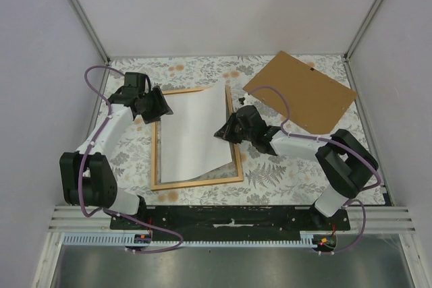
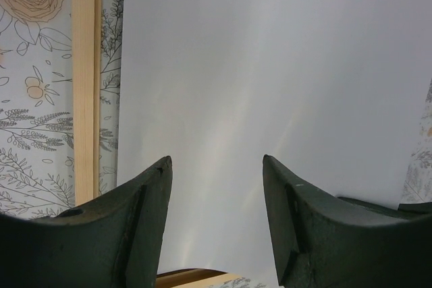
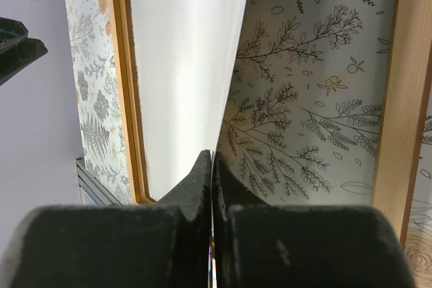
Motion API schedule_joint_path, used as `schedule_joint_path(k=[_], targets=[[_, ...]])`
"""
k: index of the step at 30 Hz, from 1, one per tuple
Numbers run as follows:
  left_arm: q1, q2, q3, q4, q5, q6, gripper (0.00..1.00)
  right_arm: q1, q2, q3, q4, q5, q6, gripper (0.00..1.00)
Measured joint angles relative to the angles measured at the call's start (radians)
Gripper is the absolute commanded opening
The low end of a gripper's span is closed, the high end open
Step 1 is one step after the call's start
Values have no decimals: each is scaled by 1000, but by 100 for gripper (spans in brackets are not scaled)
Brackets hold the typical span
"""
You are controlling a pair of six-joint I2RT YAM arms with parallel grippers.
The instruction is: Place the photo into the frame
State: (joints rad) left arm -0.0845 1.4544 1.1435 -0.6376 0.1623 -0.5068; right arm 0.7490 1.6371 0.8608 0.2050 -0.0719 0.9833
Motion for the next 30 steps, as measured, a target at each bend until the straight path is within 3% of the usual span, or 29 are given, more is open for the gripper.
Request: schedule_joint_path(k=[4, 10, 18, 25, 30], targets=[[2, 5, 0, 6, 3, 0, 63, 8, 35, 13, 6, -3, -5, 7], [5, 8, 0, 13, 6, 0, 63, 20, 51, 31, -31, 0, -32, 53], [5, 9, 0, 22, 8, 0, 63, 21, 23, 109, -196, 40, -118, 77], [5, 9, -15, 43, 31, 0, 63, -6, -70, 122, -386, 142, -209, 82], [3, 9, -50, 54, 68, 0, 63, -53, -104, 123, -444, 165, -256, 72]])
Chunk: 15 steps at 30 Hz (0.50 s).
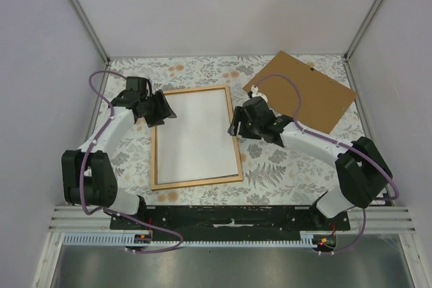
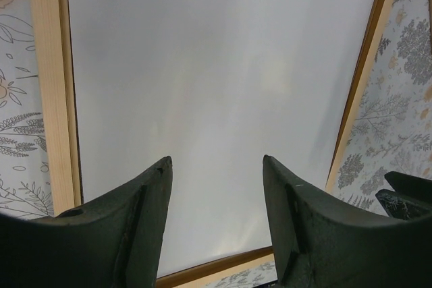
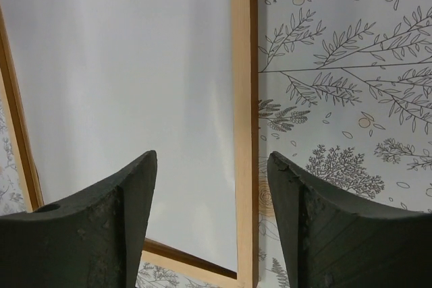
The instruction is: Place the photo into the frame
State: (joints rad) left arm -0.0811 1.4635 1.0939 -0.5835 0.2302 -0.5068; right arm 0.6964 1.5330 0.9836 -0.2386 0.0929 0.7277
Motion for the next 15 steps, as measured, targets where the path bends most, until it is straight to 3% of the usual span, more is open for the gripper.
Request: schedule_joint_path(k=[7, 15], targets=[[-74, 0, -88, 31, 19, -2, 63, -21, 53, 29, -46, -13, -31, 66], [-371, 42, -163, 173, 91, -94, 60, -196, 78, 121, -74, -11, -77, 49]])
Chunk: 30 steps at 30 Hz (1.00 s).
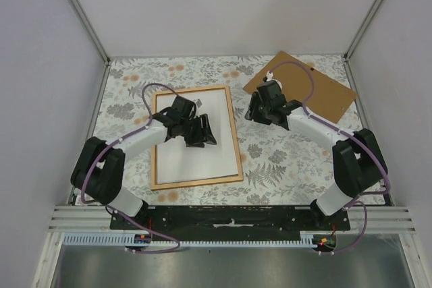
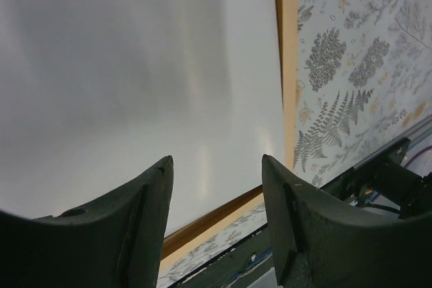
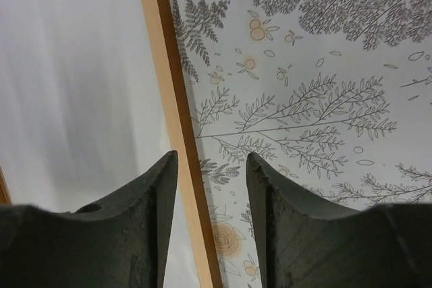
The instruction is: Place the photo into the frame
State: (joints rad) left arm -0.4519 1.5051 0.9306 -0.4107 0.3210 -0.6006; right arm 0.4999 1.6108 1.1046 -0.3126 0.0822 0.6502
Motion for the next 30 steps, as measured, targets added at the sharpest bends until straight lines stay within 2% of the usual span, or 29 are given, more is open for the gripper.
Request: schedule_joint_path(k=[4, 12, 22, 30], targets=[[-109, 85, -9, 96, 35, -64, 59, 13, -2, -31, -3, -10, -1, 46], [-221, 181, -11, 200, 78, -134, 56, 28, -45, -163, -14, -53, 3, 45], [-229, 150, -44, 103, -12, -100, 56, 131, -32, -167, -8, -80, 5, 44], [-229, 116, -31, 18, -62, -70, 57, 107, -26, -164, -15, -77, 1, 45]])
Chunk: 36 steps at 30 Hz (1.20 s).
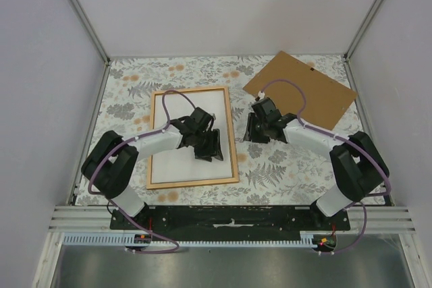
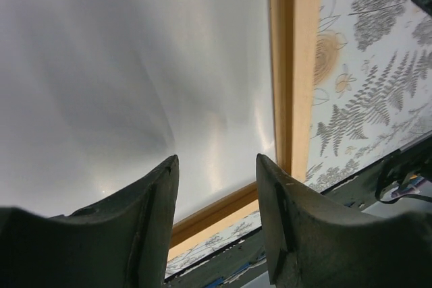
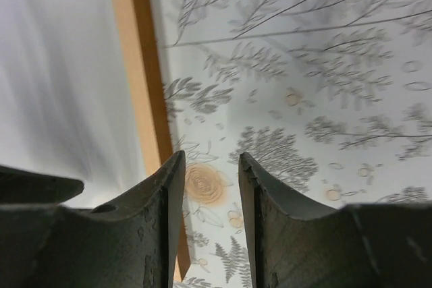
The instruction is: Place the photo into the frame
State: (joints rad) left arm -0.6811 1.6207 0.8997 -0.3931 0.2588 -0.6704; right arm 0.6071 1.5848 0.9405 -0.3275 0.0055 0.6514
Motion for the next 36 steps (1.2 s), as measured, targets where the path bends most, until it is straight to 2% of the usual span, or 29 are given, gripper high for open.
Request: schedule_joint_path(k=[5, 10, 17, 26, 36], targets=[[-2, 38, 146, -17, -19, 2, 58, -180, -58, 1, -28, 17, -9, 48], [-26, 172, 311, 103, -49, -14, 58, -352, -126, 29, -50, 111, -9, 45], [-98, 452, 513, 194, -39, -42, 58, -527, 16, 166, -60, 160, -32, 43], [-105, 497, 552, 182, -30, -55, 58, -620, 200, 252, -100, 188, -90, 42], [-44, 427, 438, 217, -16, -54, 58, -652, 224, 251, -138, 192, -128, 40]])
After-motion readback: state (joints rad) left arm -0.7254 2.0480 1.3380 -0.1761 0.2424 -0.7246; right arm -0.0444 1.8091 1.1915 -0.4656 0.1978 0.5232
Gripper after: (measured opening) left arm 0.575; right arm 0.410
